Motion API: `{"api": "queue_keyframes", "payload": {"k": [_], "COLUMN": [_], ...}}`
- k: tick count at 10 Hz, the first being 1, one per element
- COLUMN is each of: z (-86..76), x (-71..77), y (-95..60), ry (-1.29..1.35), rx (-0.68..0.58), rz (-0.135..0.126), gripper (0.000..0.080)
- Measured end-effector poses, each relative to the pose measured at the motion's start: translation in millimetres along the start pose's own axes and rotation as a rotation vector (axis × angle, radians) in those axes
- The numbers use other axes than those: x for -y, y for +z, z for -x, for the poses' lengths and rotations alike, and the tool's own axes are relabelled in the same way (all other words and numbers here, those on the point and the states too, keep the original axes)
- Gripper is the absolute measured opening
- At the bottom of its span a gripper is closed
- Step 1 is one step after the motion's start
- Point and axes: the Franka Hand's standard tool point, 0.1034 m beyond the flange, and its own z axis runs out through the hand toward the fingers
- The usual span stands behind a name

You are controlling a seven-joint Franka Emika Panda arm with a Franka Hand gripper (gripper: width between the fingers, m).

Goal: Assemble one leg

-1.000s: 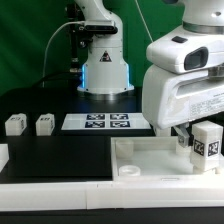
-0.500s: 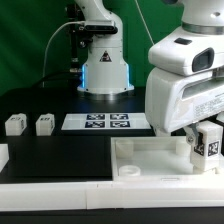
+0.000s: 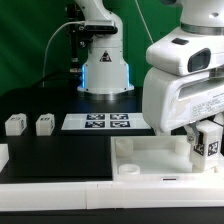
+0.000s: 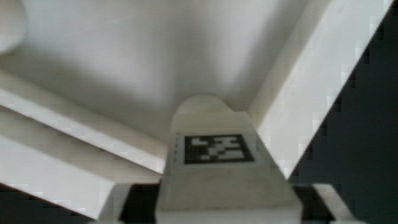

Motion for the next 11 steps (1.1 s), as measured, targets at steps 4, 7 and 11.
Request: {"api": "queue_keyframes", "payload": {"k": [4, 7, 11], "z": [-0.7, -1.4, -2.3], "x": [0.8, 1.9, 5.3], "y": [0.2, 0.2, 0.6], "ry": [0.394, 0.743, 1.275], "rx": [-0.004, -0.005, -0.006], "rz": [-0.003, 0.0, 0.003], "gripper": [0.0293, 0.0293, 0.0293]}}
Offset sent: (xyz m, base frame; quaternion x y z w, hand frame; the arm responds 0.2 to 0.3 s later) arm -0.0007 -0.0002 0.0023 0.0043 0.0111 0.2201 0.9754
